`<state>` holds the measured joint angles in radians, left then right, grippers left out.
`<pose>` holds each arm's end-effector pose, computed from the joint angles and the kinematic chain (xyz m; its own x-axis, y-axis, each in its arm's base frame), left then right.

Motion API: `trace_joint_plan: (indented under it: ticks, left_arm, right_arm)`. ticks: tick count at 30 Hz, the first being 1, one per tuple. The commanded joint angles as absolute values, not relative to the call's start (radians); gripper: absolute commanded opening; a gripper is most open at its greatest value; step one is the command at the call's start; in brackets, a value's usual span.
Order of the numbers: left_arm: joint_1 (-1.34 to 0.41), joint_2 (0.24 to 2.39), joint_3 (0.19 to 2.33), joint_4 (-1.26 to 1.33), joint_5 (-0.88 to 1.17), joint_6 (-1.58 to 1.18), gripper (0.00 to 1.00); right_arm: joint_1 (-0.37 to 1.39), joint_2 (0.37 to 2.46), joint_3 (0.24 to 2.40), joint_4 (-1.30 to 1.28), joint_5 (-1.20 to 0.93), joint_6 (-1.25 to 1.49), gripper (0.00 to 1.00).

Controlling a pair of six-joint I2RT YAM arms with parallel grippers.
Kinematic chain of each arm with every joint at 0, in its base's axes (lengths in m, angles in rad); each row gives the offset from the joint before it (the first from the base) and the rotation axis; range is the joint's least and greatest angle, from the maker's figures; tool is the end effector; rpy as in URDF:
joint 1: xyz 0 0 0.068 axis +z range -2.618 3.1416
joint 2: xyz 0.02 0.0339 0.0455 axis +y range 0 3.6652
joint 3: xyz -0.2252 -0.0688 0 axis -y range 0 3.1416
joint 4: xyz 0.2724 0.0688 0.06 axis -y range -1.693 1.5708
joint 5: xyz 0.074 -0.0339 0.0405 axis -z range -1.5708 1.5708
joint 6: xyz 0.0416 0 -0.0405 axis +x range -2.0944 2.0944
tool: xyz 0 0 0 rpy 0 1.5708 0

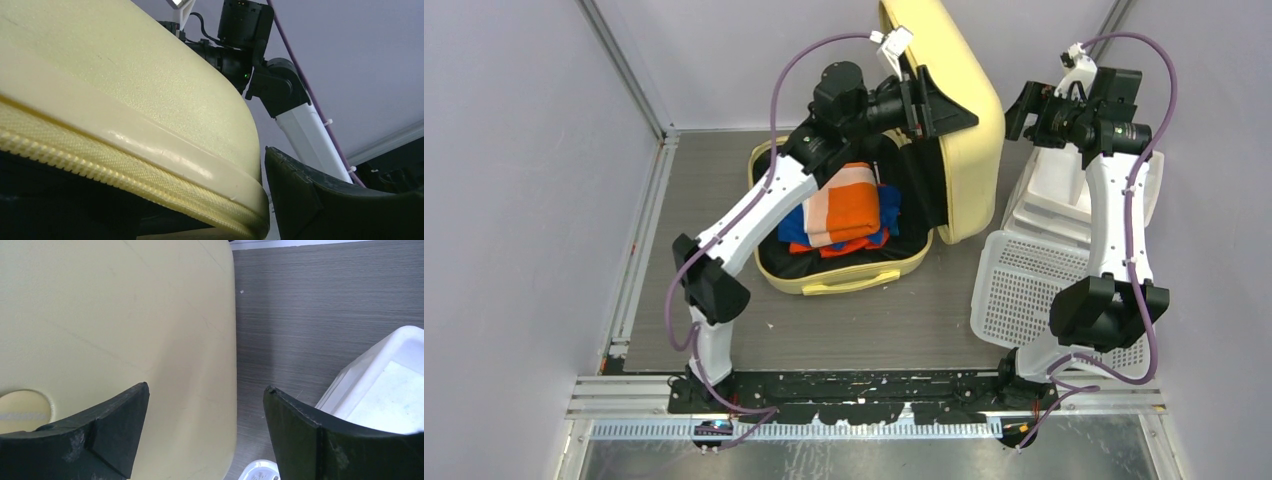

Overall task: Open, take out, and arrange the luggage
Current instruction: Open the luggage at the center of the board.

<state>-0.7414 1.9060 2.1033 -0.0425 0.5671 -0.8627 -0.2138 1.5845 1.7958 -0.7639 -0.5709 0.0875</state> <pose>0.3221 -0.3253 0.4552 -0.6561 -0.2680 -0.7055 0.7114 0.0924 -0.6966 0.3660 -0.0565 0.3973 -0.5347 0.1913 -0.8231 -0.2251 0.9066 0.3569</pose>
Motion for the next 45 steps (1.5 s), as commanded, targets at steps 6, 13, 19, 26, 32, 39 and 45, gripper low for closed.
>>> trace_joint_plan:
  ticks: [6,13,19,26,32,39,45]
  left_arm:
    - [-0.765,2.099,2.355,0.131,0.709,-1.120,0.90]
    - [-0.763,2.086,2.361,0.061,0.729,-1.073,0.91]
    - [-0.734,1.971,2.214,-0.053,0.714,-0.921,0.91]
    - [-0.678,1.765,2.018,-0.299,0.676,-0.638,0.90]
    - [-0.529,1.477,1.713,-0.606,0.331,-0.351,0.81]
    - [-0.155,1.223,1.253,-0.531,0.091,-0.333,0.71]
    - [-0.076,1.305,1.197,-0.478,0.015,-0.379,0.68]
  right_arm:
    - [-0.232,1.588,1.845,-0.729,-0.600,0.098,0.93]
    - [-0.275,1.596,1.849,-0.708,-0.620,0.122,0.93]
    - [-0.311,1.624,1.882,-0.724,-0.638,0.115,0.93]
    - [-0.313,1.647,1.902,-0.753,-0.685,0.046,0.93]
    - [-0.314,1.667,1.911,-0.769,-0.719,0.006,0.94]
    - [-0.313,1.687,1.908,-0.741,-0.727,0.007,0.94]
    - [-0.314,1.699,1.909,-0.747,-0.736,0.009,0.94]
